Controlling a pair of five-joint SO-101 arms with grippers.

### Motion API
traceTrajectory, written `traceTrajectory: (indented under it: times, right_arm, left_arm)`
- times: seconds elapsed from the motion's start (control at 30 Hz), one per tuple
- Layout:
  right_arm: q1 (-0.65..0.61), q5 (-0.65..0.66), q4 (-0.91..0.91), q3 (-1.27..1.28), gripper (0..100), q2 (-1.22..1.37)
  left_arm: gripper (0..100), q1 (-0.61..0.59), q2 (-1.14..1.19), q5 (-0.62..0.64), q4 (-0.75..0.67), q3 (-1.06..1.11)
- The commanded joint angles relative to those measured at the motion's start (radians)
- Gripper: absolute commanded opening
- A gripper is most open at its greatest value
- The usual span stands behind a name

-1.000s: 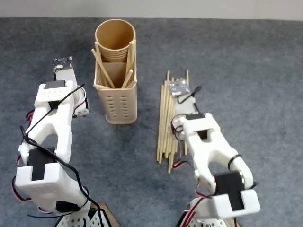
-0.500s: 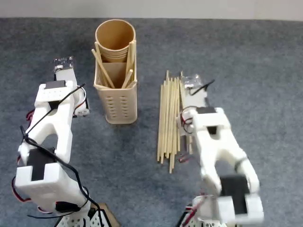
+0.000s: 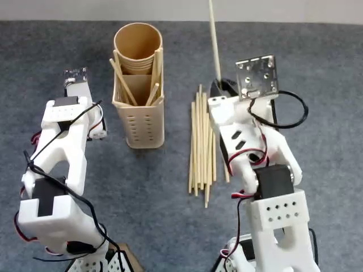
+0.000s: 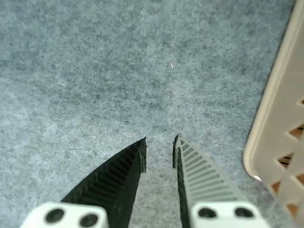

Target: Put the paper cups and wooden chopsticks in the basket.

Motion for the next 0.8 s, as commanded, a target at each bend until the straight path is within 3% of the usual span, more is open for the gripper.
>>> traceTrajectory:
  times: [0.0,0.13,0.33,0.5,0.77]
  right_arm:
    - [-0.005,-0.011,0.062,-0.019,0.5,-0.033]
    - [-0.018,-0.017,-0.070,0.050,0.5,-0.033]
    - [-0.148,-0.048,-0.223,0.079,0.5,-0.031]
    - [-0.248,-0.133,-0.476,0.079,0.5,-0.025]
    - [-0.335,-0.132,-0.782,0.122,0.5,0.131]
  left_arm:
    - [13,0.019,-0.024,0.008,-0.011,-0.004]
    - [13,0.019,-0.024,0.008,-0.011,-0.004]
    - [13,0.019,-0.024,0.008,-0.011,-0.004]
    - [13,0.016,-0.024,0.008,-0.011,-0.004]
    - [13,0.019,-0.022,0.008,-0.041,-0.004]
